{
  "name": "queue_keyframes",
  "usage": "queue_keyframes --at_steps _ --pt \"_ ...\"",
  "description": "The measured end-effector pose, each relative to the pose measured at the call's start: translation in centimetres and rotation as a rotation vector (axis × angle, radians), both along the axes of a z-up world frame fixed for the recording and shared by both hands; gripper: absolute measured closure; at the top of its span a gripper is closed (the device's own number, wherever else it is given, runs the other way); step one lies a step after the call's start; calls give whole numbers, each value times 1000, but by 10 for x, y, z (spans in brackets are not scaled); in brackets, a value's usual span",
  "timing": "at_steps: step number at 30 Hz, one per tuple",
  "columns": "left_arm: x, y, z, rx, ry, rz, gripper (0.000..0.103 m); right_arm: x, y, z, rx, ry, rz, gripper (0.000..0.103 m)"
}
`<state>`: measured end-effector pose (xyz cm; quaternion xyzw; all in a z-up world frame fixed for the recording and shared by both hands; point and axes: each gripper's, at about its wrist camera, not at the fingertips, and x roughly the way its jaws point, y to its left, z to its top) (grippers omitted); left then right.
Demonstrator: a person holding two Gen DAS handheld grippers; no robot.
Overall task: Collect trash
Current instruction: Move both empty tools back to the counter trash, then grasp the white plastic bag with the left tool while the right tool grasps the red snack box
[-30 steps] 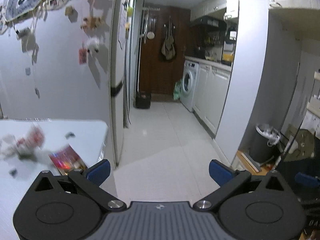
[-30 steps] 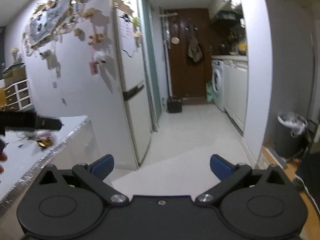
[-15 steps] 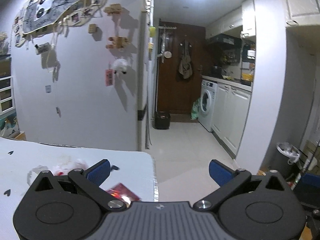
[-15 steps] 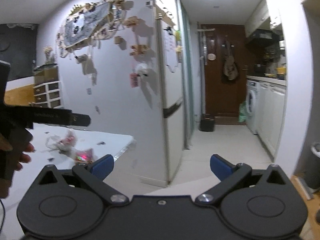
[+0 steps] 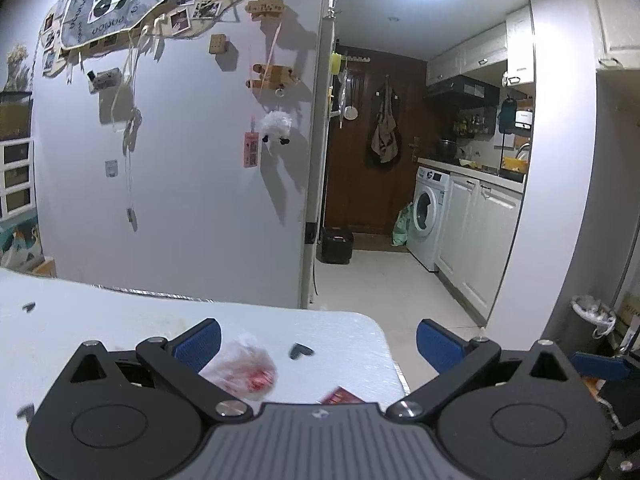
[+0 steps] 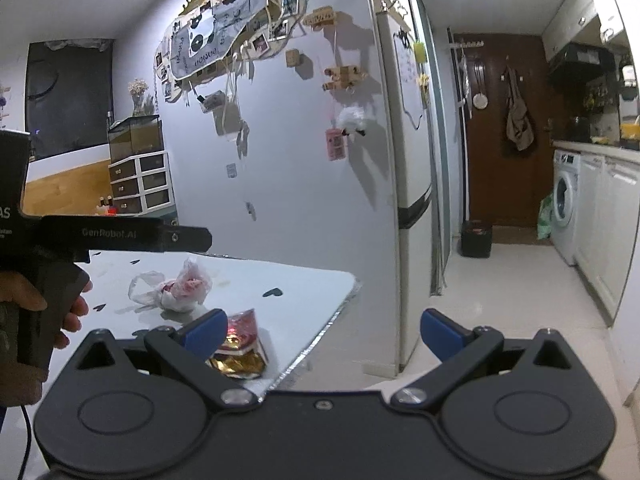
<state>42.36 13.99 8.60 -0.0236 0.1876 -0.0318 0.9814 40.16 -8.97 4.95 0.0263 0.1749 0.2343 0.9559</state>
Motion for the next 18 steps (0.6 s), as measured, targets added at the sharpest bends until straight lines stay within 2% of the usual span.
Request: queue_keyframes --at_steps 2,3,11,14,18 --pt "7 3 -3 23 10 -4 11 6 9 -4 -5 8 7 0" --pt "12 4 -5 37 19 -5 12 9 15 -6 -12 13 14 0" --pt "40 11 -29 154 74 -2 13 28 61 -19 -88 48 87 0" --pt "47 16 -37 161 91 -1 14 33 79 -25 -121 59 131 0" --pt "53 22 -41 147 110 8 24 39 99 -32 -166 94 168 0"
